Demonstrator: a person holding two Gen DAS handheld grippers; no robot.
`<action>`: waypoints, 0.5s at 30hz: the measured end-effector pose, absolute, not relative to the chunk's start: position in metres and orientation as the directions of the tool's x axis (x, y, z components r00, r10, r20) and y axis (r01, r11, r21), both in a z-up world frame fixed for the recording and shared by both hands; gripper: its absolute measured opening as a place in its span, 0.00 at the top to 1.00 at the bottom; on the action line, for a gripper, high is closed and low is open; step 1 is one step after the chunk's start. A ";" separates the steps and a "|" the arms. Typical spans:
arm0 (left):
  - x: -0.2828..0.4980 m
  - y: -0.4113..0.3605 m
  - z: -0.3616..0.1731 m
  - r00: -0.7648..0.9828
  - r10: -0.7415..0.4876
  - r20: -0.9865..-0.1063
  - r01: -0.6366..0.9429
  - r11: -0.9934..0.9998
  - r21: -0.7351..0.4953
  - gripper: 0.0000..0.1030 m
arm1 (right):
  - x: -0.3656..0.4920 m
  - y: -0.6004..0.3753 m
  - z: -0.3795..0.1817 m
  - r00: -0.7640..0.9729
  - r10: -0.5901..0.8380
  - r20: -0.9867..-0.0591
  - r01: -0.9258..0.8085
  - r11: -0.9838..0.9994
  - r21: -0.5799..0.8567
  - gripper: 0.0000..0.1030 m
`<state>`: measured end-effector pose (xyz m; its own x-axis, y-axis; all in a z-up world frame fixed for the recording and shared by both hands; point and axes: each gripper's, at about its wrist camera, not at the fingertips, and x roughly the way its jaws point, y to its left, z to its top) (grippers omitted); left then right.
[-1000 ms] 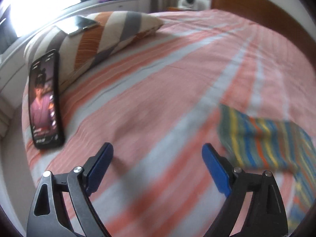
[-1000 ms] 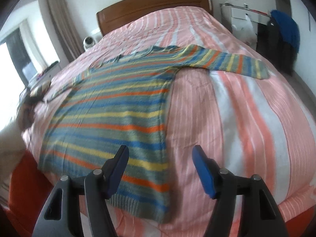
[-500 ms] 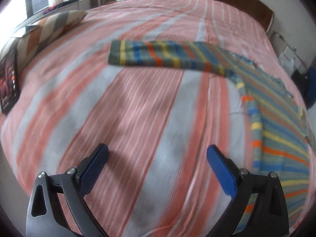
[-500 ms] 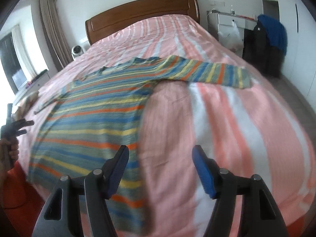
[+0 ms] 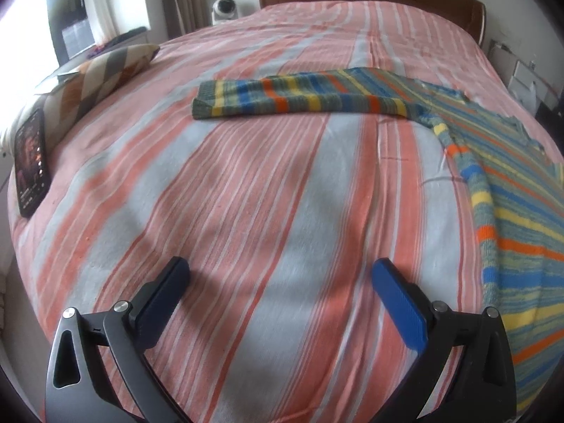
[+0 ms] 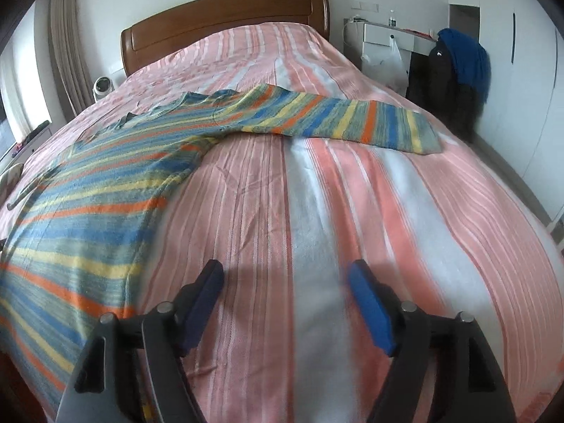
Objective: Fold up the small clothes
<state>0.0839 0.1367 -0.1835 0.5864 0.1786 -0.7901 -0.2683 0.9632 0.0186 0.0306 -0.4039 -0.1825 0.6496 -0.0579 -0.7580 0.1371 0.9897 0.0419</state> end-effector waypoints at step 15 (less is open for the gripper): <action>0.083 0.136 -0.184 0.588 0.181 -0.788 -0.271 0.962 0.019 0.00 | 0.031 -0.404 -0.192 0.670 -0.055 -0.740 0.133 0.990 0.048 0.20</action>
